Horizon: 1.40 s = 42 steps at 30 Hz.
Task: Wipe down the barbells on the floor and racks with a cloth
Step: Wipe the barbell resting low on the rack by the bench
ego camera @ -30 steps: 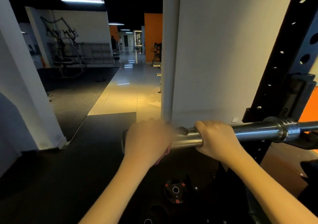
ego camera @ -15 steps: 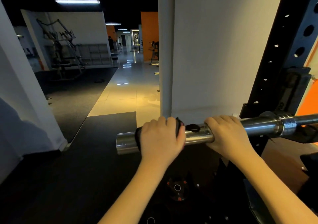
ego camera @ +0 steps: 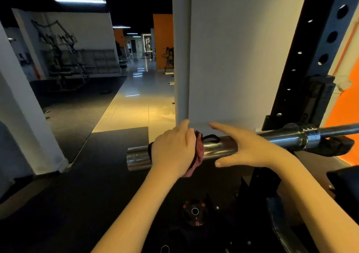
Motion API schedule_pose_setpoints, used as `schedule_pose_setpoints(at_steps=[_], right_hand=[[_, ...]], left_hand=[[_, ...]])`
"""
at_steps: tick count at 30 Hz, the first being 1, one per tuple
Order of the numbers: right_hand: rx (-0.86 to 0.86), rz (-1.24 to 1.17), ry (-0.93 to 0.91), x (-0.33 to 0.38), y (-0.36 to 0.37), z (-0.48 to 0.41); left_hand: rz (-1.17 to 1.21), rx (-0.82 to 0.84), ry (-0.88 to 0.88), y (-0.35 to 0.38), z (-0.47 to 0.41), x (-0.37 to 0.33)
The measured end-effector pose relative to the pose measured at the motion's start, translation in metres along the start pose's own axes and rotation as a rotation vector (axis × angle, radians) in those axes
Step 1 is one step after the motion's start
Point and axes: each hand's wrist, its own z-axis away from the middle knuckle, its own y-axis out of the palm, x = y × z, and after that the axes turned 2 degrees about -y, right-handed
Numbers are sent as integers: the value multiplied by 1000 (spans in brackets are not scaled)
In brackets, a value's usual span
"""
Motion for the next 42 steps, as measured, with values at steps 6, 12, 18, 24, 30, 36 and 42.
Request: schedule_pose_setpoints(at_steps=[6, 12, 18, 24, 30, 36, 42], right_hand=[[-338, 63, -258, 51, 55, -10], [-574, 97, -101, 23, 45, -1], [-596, 155, 55, 78, 82, -19], [-738, 227, 42, 38, 70, -3], [-877, 81, 172, 57, 80, -12], [-865, 200, 115, 24, 72, -3], [-968, 134, 203, 31, 92, 3]], left_hand=[[751, -138, -164, -37, -8, 21], [-336, 144, -124, -37, 5, 46], [-487, 95, -53, -31, 3, 46], [-583, 106, 57, -33, 8, 49], [-539, 91, 17, -28, 7, 48], [-333, 31, 31, -26, -1, 39], [-343, 118, 61, -6, -8, 29]])
